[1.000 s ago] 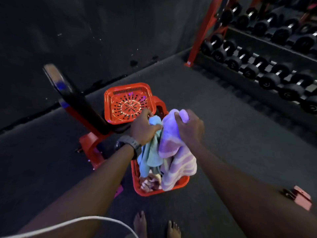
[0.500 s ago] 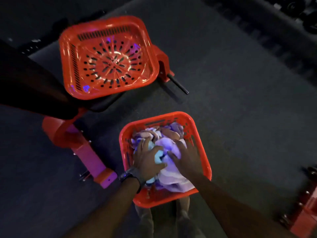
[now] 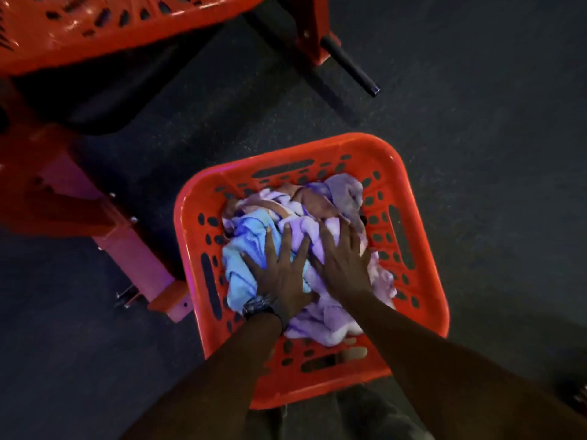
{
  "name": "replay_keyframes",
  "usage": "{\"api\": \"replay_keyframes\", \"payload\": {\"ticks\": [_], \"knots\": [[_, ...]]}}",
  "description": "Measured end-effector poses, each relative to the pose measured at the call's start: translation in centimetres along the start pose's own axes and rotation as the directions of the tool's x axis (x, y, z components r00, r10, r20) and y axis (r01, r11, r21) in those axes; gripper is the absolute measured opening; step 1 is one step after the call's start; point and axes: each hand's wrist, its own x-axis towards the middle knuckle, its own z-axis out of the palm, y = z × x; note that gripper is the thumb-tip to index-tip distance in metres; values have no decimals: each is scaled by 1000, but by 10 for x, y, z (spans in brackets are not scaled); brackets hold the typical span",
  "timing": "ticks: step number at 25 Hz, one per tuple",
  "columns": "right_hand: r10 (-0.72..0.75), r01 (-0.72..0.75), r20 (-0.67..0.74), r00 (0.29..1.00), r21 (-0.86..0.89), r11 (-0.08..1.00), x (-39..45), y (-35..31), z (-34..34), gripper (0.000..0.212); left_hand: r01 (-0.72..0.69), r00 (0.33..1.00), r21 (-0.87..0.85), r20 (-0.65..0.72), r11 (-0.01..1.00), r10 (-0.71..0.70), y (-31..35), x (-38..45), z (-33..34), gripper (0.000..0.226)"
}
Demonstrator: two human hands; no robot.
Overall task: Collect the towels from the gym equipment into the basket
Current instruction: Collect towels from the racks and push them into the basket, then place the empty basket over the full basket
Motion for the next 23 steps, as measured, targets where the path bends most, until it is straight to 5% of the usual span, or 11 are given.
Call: {"api": "replay_keyframes", "payload": {"ticks": [3, 5, 6, 8, 10, 12, 17, 20, 23], "knots": [[16, -17, 21, 1000, 56, 998, -9, -3, -36, 74, 30, 981, -51, 193, 998, -19, -4, -7, -30, 126], [-8, 21, -128, 992, 97, 995, -13, -10, -89, 72, 39, 963, -210, 269, 977, 19, -10, -7, -85, 121], [-31, 58, -221, 975, 117, 991, -11, -16, -121, 68, 19, 979, -310, 198, 951, 46, -12, -8, -122, 111], [-96, 187, -389, 916, 205, 961, 0, -35, -191, 62, -103, 982, -416, -189, 904, 25, -17, -10, -204, 76], [-147, 346, -560, 815, 266, 900, 21, -60, -263, 54, -167, 816, -329, -576, 929, -57, -31, -4, -277, 50], [-190, 439, -627, 756, 270, 857, 44, -84, -325, 51, -95, 713, -235, -694, 967, -98, -53, 9, -337, 50], [-546, 513, -444, 710, -204, 834, 99, -113, -370, 56, 127, 901, 9, -420, 992, -112, -96, 58, -364, 69], [-632, 535, -243, 736, -364, 763, 114, -118, -355, 37, 124, 941, 55, -323, 991, -100, -102, 80, -341, 57], [-674, 561, -195, 713, -419, 714, 112, -119, -354, 21, 121, 947, 113, -311, 986, -81, -111, 84, -336, 46]]}}
